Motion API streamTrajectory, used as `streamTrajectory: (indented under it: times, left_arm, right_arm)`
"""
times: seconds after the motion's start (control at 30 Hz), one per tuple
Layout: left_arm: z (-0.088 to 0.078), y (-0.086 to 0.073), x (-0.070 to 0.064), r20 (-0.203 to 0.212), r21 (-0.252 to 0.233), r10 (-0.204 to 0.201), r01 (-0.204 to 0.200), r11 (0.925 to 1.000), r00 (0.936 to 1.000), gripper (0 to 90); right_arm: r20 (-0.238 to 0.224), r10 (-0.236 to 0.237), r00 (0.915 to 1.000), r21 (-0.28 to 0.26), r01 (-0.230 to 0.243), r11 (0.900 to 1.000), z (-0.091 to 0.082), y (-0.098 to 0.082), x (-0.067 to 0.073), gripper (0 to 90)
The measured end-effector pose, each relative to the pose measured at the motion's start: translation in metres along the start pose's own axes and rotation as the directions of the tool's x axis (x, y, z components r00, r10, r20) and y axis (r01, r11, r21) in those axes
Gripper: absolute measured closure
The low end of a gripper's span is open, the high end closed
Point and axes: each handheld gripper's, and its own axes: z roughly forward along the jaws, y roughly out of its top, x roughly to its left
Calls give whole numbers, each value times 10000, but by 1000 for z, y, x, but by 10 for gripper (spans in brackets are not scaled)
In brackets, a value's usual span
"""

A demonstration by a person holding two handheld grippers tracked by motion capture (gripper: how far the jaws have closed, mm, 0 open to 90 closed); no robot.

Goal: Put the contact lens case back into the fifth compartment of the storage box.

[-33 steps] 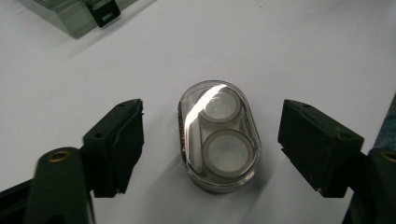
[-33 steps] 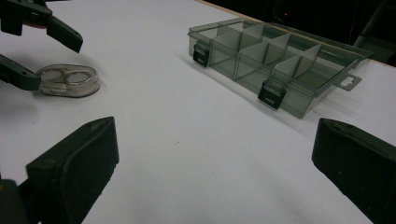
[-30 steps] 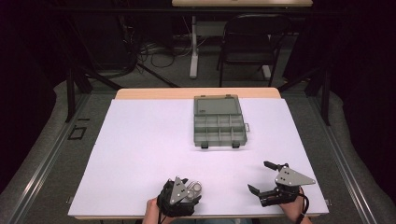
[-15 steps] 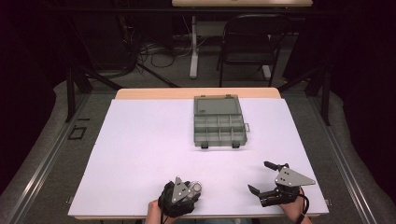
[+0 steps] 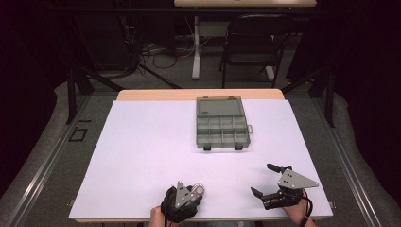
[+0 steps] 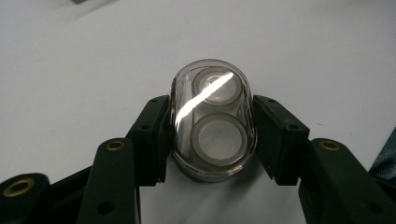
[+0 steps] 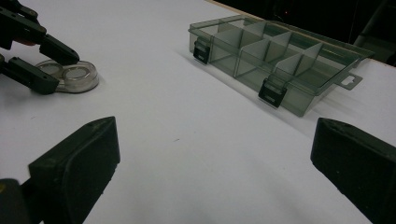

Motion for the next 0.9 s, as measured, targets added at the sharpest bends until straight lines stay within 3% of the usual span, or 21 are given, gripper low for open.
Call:
streamTrajectory:
  times: [0.17, 0.9]
  left_arm:
    - [-2, -1, 4, 126, -97, -38, 39, 9999, 9999, 492]
    - [-13, 5, 11, -22, -808, 191, -192, 9965, 9998, 492]
  right_arm:
    - [23, -37, 10000, 7, 37, 10000, 0, 0, 0, 10]
    - [40, 30, 10000, 24, -30, 10000, 0, 0, -1, 11]
